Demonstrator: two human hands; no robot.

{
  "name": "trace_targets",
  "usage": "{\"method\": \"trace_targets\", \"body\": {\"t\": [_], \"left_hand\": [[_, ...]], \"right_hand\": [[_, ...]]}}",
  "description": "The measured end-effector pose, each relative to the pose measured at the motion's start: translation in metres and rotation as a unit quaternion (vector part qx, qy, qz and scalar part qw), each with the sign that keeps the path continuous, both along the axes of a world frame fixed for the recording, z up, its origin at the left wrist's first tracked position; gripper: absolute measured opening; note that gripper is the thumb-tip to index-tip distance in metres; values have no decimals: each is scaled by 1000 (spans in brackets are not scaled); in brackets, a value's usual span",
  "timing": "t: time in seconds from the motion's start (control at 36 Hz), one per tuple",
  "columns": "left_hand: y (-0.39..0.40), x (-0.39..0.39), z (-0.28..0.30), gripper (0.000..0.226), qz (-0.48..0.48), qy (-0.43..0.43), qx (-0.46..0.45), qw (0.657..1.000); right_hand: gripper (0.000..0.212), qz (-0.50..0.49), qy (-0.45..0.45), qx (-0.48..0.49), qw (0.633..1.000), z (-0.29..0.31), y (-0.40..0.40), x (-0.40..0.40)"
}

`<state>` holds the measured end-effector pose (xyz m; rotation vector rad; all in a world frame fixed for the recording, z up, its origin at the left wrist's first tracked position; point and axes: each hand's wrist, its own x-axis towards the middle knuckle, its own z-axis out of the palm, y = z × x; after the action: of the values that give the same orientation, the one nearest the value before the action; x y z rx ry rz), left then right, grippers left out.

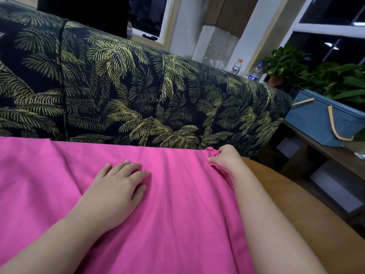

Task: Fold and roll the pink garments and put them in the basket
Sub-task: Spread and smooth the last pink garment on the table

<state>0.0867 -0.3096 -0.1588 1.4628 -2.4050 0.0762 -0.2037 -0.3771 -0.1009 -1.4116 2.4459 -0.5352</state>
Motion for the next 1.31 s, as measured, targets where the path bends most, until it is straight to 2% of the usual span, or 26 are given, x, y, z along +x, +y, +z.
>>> {"method": "trace_targets", "body": {"t": [0.06, 0.14, 0.25, 0.33, 0.44, 0.58, 0.64, 0.69, 0.75, 0.81, 0.83, 0.92, 1.06, 1.14, 1.22, 1.31], "left_hand": [[0, 0, 0, 43, 0, 0, 1, 1000], [0, 0, -1, 43, 2, 1, 3, 1000], [0, 0, 0, 43, 2, -1, 13, 1000], [0, 0, 0, 42, 3, -1, 16, 1000], [1, 0, -1, 42, 6, -2, 17, 1000], [1, 0, 0, 43, 6, -8, 21, 1000], [1, 0, 1, 42, 6, -9, 24, 1000], [1, 0, 1, 42, 5, -6, 26, 1000], [1, 1, 1, 42, 6, -7, 30, 1000], [2, 1, 2, 42, 7, -7, 36, 999], [2, 1, 2, 42, 7, -9, 41, 999], [2, 1, 5, 42, 8, -16, 50, 999], [3, 2, 6, 42, 5, -19, 58, 998], [2, 1, 6, 42, 0, -14, 45, 999], [0, 0, 3, 41, -12, -18, 28, 999], [-4, 1, -2, 40, -17, -10, 25, 999]], "right_hand": [[47, -8, -32, -17, 999, 0, -1, -5], [69, -13, -80, -42, 996, 3, 5, -9], [75, -1, -188, -73, 979, 0, 13, -19], [68, 12, -204, -75, 976, -5, 20, -24], [39, 24, -172, -77, 982, -7, 28, -23], [17, 38, 64, -41, 996, -6, 20, -15], [31, 39, 93, -36, 994, -10, 15, -12], [36, 28, 93, -37, 995, -12, 9, -15], [35, 11, 97, -49, 994, -10, 2, -21], [25, -21, 94, -83, 992, -2, -4, -31], [19, -41, 83, -116, 989, 2, -9, -37], [25, -105, 19, -179, 978, 13, -20, -60], [45, -176, -184, -257, 932, 9, -39, -87], [46, -183, -195, -288, 919, -1, -41, -100], [47, -188, -135, -313, 921, -2, -33, -108], [51, -149, 37, -275, 949, -1, -24, -112]]}}
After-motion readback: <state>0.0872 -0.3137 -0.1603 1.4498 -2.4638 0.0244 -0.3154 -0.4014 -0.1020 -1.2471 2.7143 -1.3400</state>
